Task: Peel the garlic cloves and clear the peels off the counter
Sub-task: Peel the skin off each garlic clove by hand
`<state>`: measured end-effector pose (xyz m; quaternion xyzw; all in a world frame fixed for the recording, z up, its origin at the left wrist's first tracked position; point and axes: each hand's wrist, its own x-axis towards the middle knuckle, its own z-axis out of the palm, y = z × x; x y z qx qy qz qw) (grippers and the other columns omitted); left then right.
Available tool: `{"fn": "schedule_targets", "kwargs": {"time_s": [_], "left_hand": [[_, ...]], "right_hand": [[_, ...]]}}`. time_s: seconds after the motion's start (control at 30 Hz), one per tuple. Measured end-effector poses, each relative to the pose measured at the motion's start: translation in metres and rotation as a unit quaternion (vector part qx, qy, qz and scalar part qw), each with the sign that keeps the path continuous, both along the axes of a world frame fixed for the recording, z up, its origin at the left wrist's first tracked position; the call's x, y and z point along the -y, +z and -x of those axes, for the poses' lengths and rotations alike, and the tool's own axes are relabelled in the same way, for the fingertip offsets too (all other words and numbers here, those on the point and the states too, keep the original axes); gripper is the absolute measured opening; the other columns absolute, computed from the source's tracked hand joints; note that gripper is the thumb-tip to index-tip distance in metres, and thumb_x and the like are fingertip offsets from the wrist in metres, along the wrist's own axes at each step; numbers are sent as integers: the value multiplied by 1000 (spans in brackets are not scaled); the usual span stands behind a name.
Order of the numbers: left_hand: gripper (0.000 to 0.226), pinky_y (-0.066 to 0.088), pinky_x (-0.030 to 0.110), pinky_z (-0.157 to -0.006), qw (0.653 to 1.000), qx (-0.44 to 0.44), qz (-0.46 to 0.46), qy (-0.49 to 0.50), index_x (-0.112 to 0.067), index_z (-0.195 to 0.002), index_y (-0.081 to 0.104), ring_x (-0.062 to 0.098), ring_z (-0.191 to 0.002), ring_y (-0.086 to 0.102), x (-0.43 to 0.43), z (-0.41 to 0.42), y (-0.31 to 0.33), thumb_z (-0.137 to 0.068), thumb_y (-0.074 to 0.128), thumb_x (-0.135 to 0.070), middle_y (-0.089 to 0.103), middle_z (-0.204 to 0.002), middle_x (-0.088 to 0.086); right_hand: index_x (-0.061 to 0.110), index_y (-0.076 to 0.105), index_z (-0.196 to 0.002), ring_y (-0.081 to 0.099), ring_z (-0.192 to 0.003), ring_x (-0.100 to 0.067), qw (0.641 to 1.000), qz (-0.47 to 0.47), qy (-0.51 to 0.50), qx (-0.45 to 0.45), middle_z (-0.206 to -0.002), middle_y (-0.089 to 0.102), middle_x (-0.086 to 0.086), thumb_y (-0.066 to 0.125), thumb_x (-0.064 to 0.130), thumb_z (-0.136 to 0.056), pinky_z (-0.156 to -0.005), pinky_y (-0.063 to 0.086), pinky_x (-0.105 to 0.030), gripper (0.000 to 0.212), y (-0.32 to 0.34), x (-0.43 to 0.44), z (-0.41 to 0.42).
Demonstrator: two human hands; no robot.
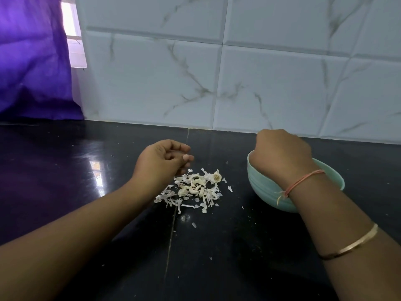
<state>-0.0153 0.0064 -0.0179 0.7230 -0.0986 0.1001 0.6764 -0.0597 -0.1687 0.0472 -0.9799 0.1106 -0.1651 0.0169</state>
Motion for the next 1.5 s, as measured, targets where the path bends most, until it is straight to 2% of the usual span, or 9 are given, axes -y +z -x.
{"fn": "schedule_targets", "kwargs": {"time_s": [0.17,0.3,0.5,0.6,0.7,1.0,1.27,1.37,1.5], "left_hand": [[10,55,23,-57,1000,-9,5,0,-8,-81,62,11,-55,62,0,-1,1,-83,63,2,69,-73,12],[7,54,42,-71,999,0,-22,37,-7,-75,66,21,-61,62,-3,0,1,-76,73,-7,69,-74,21],[23,51,28,-60,997,23,-28,73,-7,-64,65,11,-54,57,-4,-1,2,-76,74,-25,67,-56,0],[18,49,30,-63,994,35,-58,81,-13,-67,67,12,-58,57,-6,-5,-1,-80,70,-25,68,-64,5],[9,45,26,-61,993,38,-80,83,-20,-73,67,-2,-49,51,-8,-7,-3,-82,68,-18,65,-63,-2],[10,43,21,-59,992,35,-92,78,-21,-76,66,-5,-48,50,-8,-7,-2,-84,66,-14,65,-68,-2],[6,51,26,-64,997,-15,-77,7,-16,-84,65,13,-64,58,-3,-3,1,-86,63,-11,65,-76,4],[11,53,22,-60,996,-52,-29,-62,-10,-85,65,12,-67,61,0,1,2,-87,61,-21,66,-76,7],[13,53,17,-57,992,-75,24,-94,-7,-88,66,9,-65,66,-1,4,4,-77,69,-12,69,-73,6]], "right_hand": [[12,36,-67,41,-78,-28,997,40,12,69,-73,37,-3,47,10,-88,-67,30,-30,23,-1,-8,-2],[9,58,-96,52,-92,-30,975,69,130,166,-86,38,-3,42,20,-94,-65,31,-30,20,-9,-23,-7],[15,61,-101,54,-99,-27,957,57,281,56,-103,55,-4,43,21,-94,-70,37,-31,20,-42,-44,-20],[14,62,-90,57,-95,-26,954,4,300,-13,-99,60,-4,52,28,-90,-75,46,-34,17,-54,-43,-26],[18,65,-83,60,-89,-20,948,-68,306,-59,-93,65,0,62,38,-84,-77,50,-34,20,-59,-41,-30],[23,68,-92,61,-88,-16,933,-98,339,-68,-90,65,5,57,15,-83,-79,50,-31,16,-63,-40,-31],[14,70,-78,56,-53,-1,885,-324,320,95,-56,60,12,71,12,-79,-55,43,-10,2,-60,-36,-37],[14,70,-77,60,-54,-5,861,-383,307,132,-59,65,7,72,14,-79,-55,49,-16,3,-60,-35,-39],[20,66,-72,66,-58,-9,827,-443,313,149,-65,68,-1,68,4,-80,-60,57,-24,18,-59,-34,-39]]}}
